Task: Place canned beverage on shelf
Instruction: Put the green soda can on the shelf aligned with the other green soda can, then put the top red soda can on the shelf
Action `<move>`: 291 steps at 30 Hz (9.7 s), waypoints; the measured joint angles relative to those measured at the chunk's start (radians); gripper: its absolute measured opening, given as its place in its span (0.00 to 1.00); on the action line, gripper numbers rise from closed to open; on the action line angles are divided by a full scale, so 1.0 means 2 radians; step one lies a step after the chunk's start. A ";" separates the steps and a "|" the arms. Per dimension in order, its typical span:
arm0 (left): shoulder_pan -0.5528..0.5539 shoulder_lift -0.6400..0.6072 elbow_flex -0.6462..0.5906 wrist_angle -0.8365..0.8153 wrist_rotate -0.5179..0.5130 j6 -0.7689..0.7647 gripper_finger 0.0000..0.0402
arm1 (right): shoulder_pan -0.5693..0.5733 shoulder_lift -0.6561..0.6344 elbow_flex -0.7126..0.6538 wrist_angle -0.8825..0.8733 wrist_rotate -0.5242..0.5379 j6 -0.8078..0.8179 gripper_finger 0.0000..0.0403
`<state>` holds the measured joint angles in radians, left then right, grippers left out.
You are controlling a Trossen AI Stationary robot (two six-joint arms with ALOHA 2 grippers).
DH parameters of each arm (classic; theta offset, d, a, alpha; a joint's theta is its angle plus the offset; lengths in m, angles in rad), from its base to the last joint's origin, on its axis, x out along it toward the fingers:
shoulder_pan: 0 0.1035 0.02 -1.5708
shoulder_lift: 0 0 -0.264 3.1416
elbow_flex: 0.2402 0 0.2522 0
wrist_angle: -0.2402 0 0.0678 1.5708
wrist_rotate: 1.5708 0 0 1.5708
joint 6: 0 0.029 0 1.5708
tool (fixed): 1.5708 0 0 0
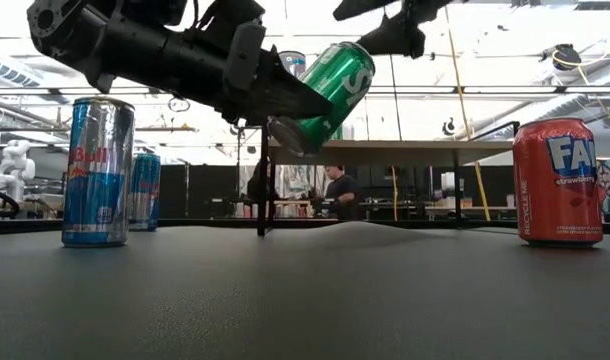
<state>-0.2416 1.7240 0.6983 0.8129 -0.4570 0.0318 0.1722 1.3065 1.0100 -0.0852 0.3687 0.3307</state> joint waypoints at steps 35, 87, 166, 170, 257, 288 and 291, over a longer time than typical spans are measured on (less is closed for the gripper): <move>0.026 -0.010 -0.096 0.259 0.299 -0.053 0.70 | 0.032 0.046 -0.173 0.471 -0.182 -0.189 0.85; 0.045 -0.010 -0.091 0.241 0.301 -0.081 0.96 | -0.015 0.114 -0.103 0.402 -0.220 -0.153 0.69; 0.065 -0.118 -0.092 -0.060 0.111 -0.061 0.98 | -0.269 0.000 0.039 0.023 -0.167 -0.130 0.88; 0.065 -0.165 -0.092 -0.121 0.081 -0.060 0.98 | -0.261 -0.038 0.040 -0.001 -0.117 -0.121 0.89; 0.033 -0.078 -0.093 0.071 0.122 0.017 0.98 | 0.022 -0.041 -0.032 -0.246 -0.101 0.161 0.70; 0.062 0.011 0.042 -0.032 0.153 0.013 0.77 | 0.018 0.000 -0.031 -0.053 -0.075 0.047 0.70; 0.062 0.010 0.042 -0.032 0.152 0.013 0.73 | 0.018 0.000 -0.031 -0.050 -0.074 0.047 0.70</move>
<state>-0.1181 1.7447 0.7826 0.7483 -0.1531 0.0577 0.2089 1.3071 0.9470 -0.1853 0.2214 0.4248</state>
